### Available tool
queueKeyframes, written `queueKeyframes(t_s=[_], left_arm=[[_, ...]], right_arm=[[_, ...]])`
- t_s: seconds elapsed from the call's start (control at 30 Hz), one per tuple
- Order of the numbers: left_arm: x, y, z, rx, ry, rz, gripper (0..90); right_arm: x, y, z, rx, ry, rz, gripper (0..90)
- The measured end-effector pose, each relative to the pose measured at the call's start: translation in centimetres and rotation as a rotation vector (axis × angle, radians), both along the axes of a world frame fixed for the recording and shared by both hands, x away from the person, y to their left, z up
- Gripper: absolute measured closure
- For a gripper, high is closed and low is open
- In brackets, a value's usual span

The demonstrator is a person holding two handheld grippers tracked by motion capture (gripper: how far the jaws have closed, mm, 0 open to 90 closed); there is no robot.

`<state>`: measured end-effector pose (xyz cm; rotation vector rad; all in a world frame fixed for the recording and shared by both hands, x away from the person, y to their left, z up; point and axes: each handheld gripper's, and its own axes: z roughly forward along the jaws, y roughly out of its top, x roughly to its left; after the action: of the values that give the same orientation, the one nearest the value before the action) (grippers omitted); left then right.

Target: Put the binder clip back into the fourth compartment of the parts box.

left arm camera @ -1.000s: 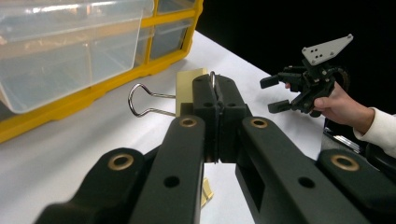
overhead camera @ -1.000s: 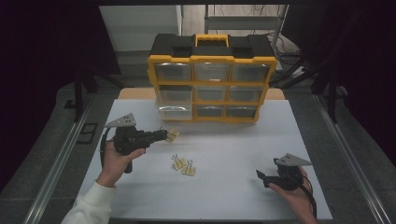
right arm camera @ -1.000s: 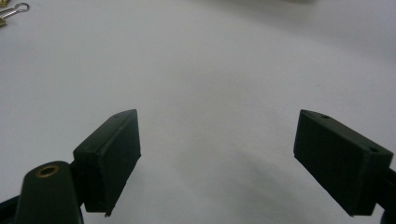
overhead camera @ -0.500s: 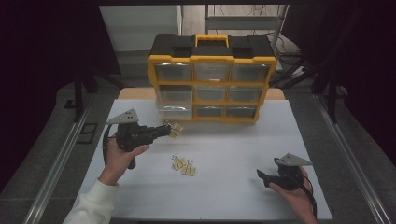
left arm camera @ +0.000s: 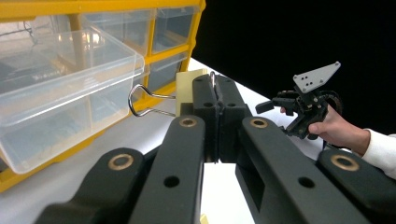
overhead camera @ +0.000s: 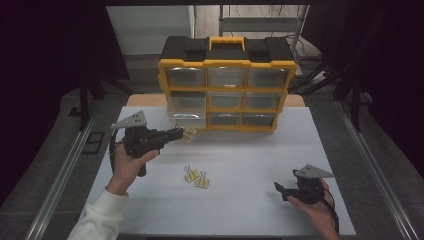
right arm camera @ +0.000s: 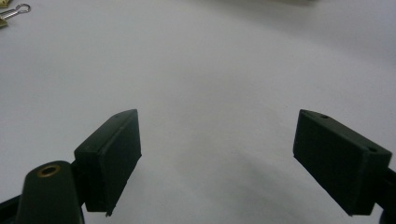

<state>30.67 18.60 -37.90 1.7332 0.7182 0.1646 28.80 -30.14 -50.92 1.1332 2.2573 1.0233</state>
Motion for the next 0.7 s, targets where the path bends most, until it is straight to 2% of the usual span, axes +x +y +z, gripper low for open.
queueKeyframes(t_s=[0.7], left_arm=[[0.8, 0.1, 1.3, -0.035, -0.041, 0.023, 89.2]], right_arm=[[0.0, 0.0, 0.0, 0.0, -0.002, -0.001, 15.8]])
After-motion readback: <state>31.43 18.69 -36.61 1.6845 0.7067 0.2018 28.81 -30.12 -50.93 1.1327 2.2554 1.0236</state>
